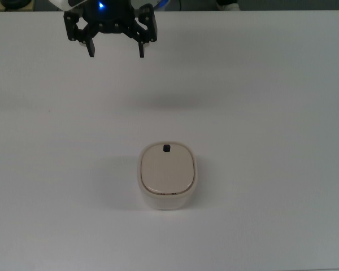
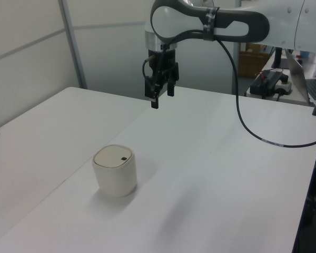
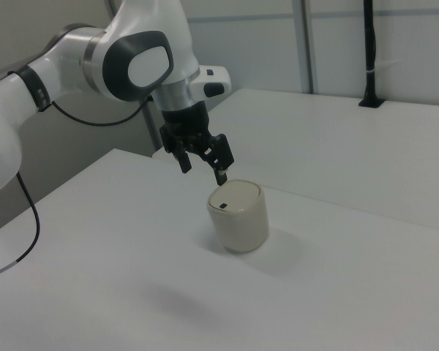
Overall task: Open the trash can
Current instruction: 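Lower the gripper onto the lid tab of the cream trash can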
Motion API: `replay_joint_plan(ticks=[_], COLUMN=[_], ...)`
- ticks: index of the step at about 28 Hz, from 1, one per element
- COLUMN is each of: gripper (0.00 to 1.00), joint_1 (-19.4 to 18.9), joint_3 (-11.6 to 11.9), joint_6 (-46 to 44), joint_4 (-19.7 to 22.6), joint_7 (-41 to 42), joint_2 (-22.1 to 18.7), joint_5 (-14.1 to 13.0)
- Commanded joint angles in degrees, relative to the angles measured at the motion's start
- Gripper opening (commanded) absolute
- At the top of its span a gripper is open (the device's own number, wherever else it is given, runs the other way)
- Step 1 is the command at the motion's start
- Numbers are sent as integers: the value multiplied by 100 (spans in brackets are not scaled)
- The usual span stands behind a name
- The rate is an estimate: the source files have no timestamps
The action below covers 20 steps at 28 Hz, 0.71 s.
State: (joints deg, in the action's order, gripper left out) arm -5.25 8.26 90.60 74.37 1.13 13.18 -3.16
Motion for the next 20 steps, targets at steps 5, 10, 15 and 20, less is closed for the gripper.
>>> replay_joint_plan(ticks=[5,10,15,20], gripper=[100,97,94,84], joint_1=[-11,-20,-72,-81], joint_3=[27,-26,-35,-70], joint_6=[292,344,696,1030], joint_4=[95,87,87,86], joint_7=[-25,-60,-191,-420], joint_2=[-53,70,272,483], joint_5=[105,97,79,105])
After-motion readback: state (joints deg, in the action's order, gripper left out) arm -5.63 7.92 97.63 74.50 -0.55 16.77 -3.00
